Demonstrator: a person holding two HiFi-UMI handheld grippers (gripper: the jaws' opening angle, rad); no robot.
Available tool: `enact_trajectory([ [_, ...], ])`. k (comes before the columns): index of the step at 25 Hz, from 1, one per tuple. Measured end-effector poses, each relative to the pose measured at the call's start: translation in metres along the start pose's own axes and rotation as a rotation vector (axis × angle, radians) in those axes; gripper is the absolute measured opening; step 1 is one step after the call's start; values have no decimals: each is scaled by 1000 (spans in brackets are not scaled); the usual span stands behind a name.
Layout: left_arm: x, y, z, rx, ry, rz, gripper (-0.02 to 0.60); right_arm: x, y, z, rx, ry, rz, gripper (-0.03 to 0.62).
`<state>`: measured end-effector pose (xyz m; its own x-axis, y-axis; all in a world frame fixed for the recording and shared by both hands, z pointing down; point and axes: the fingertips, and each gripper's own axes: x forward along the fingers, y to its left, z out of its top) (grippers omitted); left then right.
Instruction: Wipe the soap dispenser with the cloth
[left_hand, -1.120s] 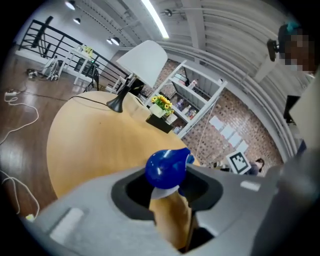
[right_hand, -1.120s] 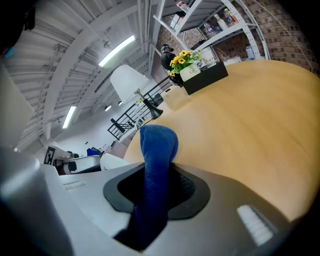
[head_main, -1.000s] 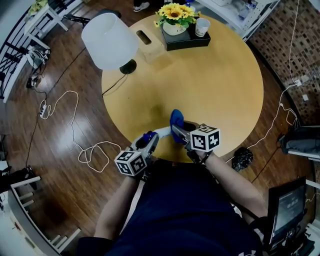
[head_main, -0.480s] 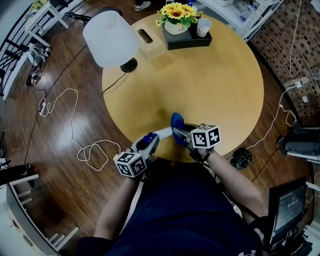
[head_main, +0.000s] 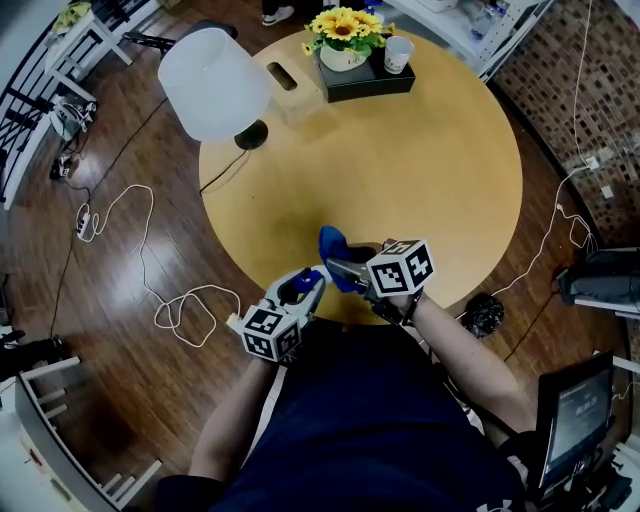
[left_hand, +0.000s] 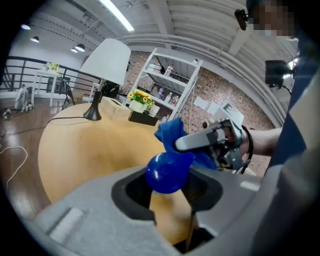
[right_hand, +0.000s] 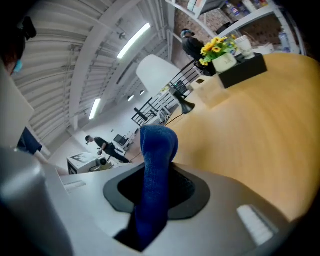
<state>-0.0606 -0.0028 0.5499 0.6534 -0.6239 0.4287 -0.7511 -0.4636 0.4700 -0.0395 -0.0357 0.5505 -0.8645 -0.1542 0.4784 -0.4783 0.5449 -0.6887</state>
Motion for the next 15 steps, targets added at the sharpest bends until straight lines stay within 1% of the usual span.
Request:
enact_trajectory([
  [2, 1, 0, -4, 18, 10, -6, 140, 7, 6, -6, -17, 38, 25, 104],
  [4, 1, -1, -9, 32, 26, -14, 140, 7, -7, -15, 16, 47, 9, 103],
  [6, 1, -3, -15, 69, 50, -24, 140, 2, -31, -28, 53, 62, -39, 103],
  [9, 3, -8, -24, 177, 91, -21, 138, -8, -68, -52, 115, 90, -112, 103],
  [10, 4, -10, -26, 200, 97, -16, 138, -13, -79, -60, 139, 93, -133, 103],
  [12, 5, -10, -25, 210, 97, -6, 137, -20, -99, -74, 184, 94, -179, 103],
  [15, 7, -9, -22, 198, 107, 6, 137, -30, -121, -92, 209, 107, -248, 104],
])
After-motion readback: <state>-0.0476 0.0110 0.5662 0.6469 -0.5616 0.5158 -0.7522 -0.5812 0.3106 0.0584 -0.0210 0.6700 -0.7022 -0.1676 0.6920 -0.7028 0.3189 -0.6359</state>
